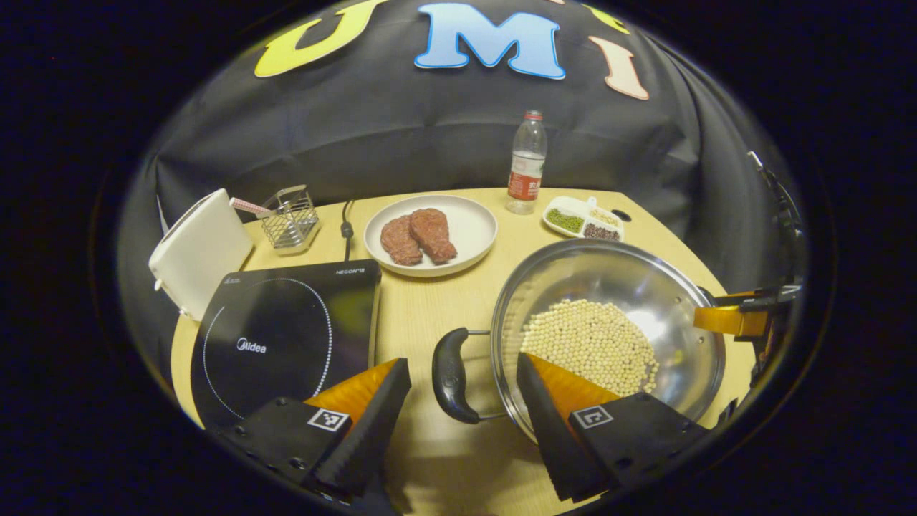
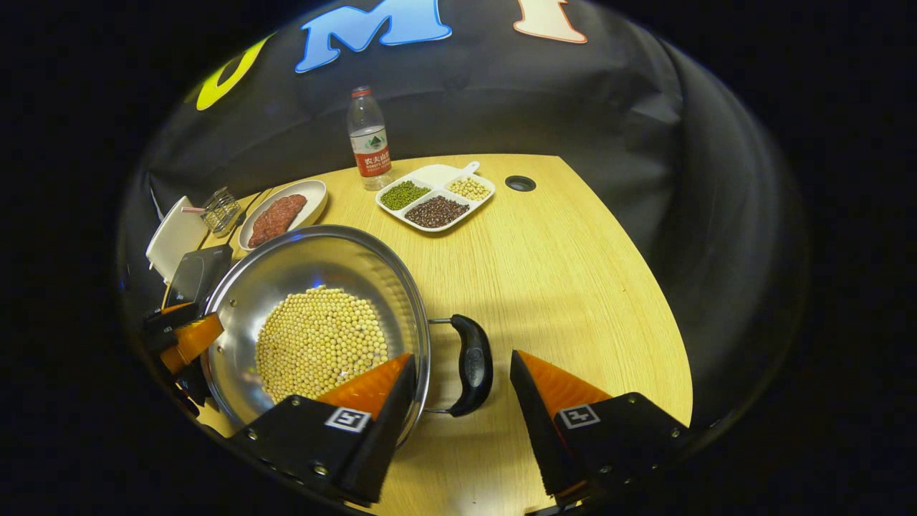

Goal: First push the handle of the pot to place it horizontally, then grasp the pot with both hands and set it on the induction cooktop.

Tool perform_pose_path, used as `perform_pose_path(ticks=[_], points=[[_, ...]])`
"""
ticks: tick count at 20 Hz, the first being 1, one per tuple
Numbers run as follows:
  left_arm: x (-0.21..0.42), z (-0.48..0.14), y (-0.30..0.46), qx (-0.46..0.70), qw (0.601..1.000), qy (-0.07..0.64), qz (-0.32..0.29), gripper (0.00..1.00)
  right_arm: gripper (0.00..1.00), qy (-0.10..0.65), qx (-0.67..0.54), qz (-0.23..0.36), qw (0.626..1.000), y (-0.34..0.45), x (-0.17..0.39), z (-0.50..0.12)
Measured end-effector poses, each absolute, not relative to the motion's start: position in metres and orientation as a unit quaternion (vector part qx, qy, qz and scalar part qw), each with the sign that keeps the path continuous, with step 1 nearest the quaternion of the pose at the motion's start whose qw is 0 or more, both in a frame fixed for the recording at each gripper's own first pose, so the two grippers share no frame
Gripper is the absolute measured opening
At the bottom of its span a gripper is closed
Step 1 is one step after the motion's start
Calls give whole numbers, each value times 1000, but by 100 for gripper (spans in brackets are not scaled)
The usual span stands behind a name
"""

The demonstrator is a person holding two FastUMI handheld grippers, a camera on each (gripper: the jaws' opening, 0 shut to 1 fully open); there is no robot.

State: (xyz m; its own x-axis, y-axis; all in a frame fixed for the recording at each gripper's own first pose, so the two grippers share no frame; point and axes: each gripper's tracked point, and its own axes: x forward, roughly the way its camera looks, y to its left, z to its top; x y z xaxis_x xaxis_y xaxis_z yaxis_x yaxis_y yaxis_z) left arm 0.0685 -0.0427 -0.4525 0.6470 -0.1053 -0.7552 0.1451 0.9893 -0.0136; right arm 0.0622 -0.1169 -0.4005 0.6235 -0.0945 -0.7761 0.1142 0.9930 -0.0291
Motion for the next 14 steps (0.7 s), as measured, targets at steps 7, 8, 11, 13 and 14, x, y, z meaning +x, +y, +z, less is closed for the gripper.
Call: perform_pose_path(ticks=[7, 8, 11, 13, 14], points=[[72, -469, -50, 25, 896, 435, -91, 76, 62, 443, 16, -59, 895, -111, 69, -415], [71, -465, -49, 28, 893, 439, -93, 70, 60, 444, 14, -60, 894, -111, 69, -413], [73, -467, -50, 24, 884, 459, -88, 68, 53, 450, 18, -63, 891, -108, 68, -412], [74, -465, -49, 32, 884, 458, -91, 60, 52, 444, 24, -70, 893, -108, 69, -408], [75, -463, -49, 34, 885, 456, -92, 58, 44, 452, 26, -72, 889, -107, 66, -413]])
